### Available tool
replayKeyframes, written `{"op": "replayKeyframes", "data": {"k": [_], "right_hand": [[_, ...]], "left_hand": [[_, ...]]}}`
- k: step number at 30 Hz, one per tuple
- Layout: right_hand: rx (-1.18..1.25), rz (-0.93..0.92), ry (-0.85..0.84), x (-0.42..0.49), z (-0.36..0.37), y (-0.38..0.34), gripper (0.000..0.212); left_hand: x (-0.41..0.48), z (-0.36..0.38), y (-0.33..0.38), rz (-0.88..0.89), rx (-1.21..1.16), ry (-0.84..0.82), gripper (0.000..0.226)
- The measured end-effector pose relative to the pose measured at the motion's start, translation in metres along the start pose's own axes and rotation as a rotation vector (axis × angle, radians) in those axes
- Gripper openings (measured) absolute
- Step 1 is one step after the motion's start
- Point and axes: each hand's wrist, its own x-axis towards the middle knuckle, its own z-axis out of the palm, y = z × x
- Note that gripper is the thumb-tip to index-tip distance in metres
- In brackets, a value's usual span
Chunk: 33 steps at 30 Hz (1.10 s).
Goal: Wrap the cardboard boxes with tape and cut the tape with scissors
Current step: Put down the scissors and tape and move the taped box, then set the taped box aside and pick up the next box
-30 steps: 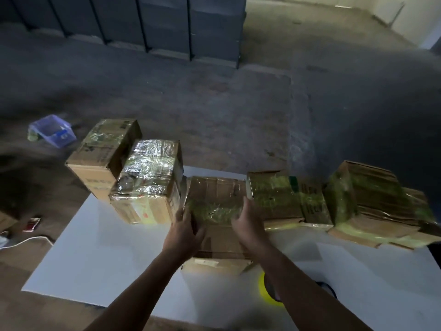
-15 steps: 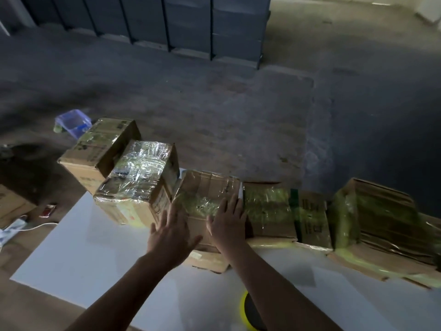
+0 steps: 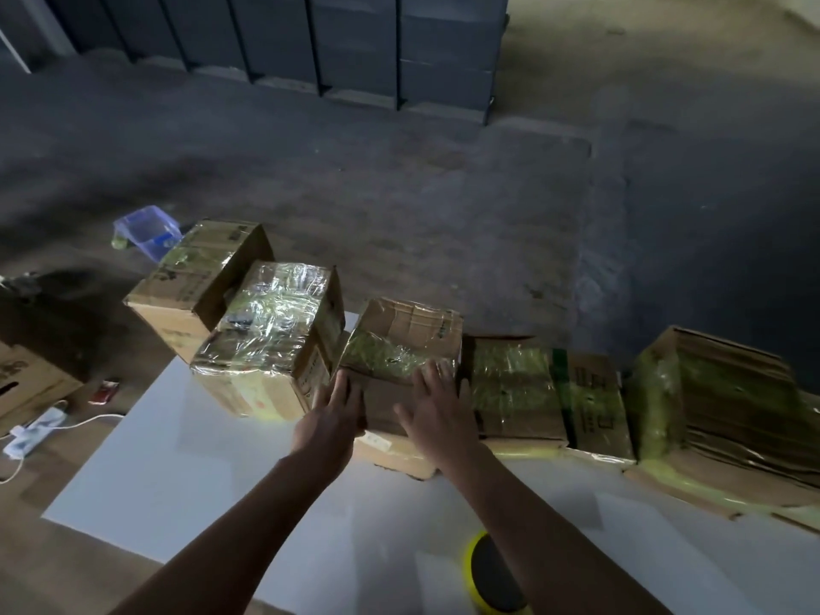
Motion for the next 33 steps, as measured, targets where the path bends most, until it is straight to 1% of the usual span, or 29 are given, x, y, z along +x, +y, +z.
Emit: {"op": "replayKeyframes", "data": {"k": [5, 7, 8, 9, 10, 12, 14, 15, 17, 18, 20, 22, 23, 24, 26, 28, 31, 33], "right_hand": [[-0.121, 0.014, 0.018, 0.006, 0.004, -0.013, 0.060], [-0.162, 0.068, 0.009, 0.008, 0.003, -0.023, 0.057], [-0.174, 0.096, -0.001, 0.009, 0.002, -0.028, 0.056], [-0.190, 0.112, -0.008, 0.010, 0.000, -0.034, 0.056], [-0.212, 0.113, -0.001, 0.011, -0.001, -0.041, 0.055], [-0.234, 0.104, 0.033, 0.012, -0.004, -0.059, 0.053], [-0.137, 0.096, 0.038, 0.016, -0.006, -0.083, 0.052], [-0.062, 0.082, 0.027, 0.019, -0.006, -0.096, 0.053], [0.108, 0.061, 0.022, 0.027, -0.005, -0.124, 0.049], [0.200, 0.062, 0.027, 0.030, -0.006, -0.139, 0.046], [0.383, 0.095, 0.057, 0.037, -0.007, -0.164, 0.042], [0.549, 0.173, 0.054, 0.043, -0.010, -0.182, 0.046], [0.595, 0.211, 0.035, 0.045, -0.011, -0.187, 0.049], [0.598, 0.239, 0.012, 0.047, -0.012, -0.191, 0.051], [0.521, 0.264, -0.034, 0.050, -0.011, -0.195, 0.055], [0.496, 0.277, -0.052, 0.053, -0.010, -0.198, 0.057], [0.521, 0.390, -0.051, 0.055, -0.015, -0.197, 0.054], [0.456, 0.419, -0.086, 0.051, -0.017, -0.194, 0.049]], "left_hand": [[0.005, -0.007, -0.013, 0.055, 0.004, -0.065, 0.071], [0.003, -0.012, -0.017, 0.104, -0.042, -0.085, 0.061], [0.002, -0.016, -0.021, 0.136, -0.094, -0.066, 0.048], [0.001, -0.021, -0.028, 0.166, -0.160, -0.017, 0.036], [0.001, -0.028, -0.036, 0.188, -0.222, 0.056, 0.028], [0.006, -0.042, -0.058, 0.207, -0.281, 0.229, 0.025], [0.016, -0.053, -0.086, 0.143, -0.249, 0.324, 0.030], [0.021, -0.055, -0.103, 0.069, -0.234, 0.323, 0.034], [0.028, -0.056, -0.134, -0.109, -0.250, 0.247, 0.042], [0.030, -0.054, -0.147, -0.168, -0.284, 0.196, 0.044], [0.030, -0.050, -0.164, -0.199, -0.406, 0.126, 0.047], [0.026, -0.047, -0.171, -0.189, -0.511, 0.134, 0.047], [0.024, -0.046, -0.173, -0.188, -0.524, 0.142, 0.047], [0.023, -0.045, -0.175, -0.200, -0.513, 0.137, 0.048], [0.021, -0.042, -0.178, -0.257, -0.496, 0.086, 0.051], [0.018, -0.043, -0.182, -0.294, -0.577, 0.058, 0.049], [0.011, -0.045, -0.193, -0.320, -0.670, 0.112, 0.050], [0.007, -0.046, -0.203, -0.371, -0.637, 0.063, 0.054]]}}
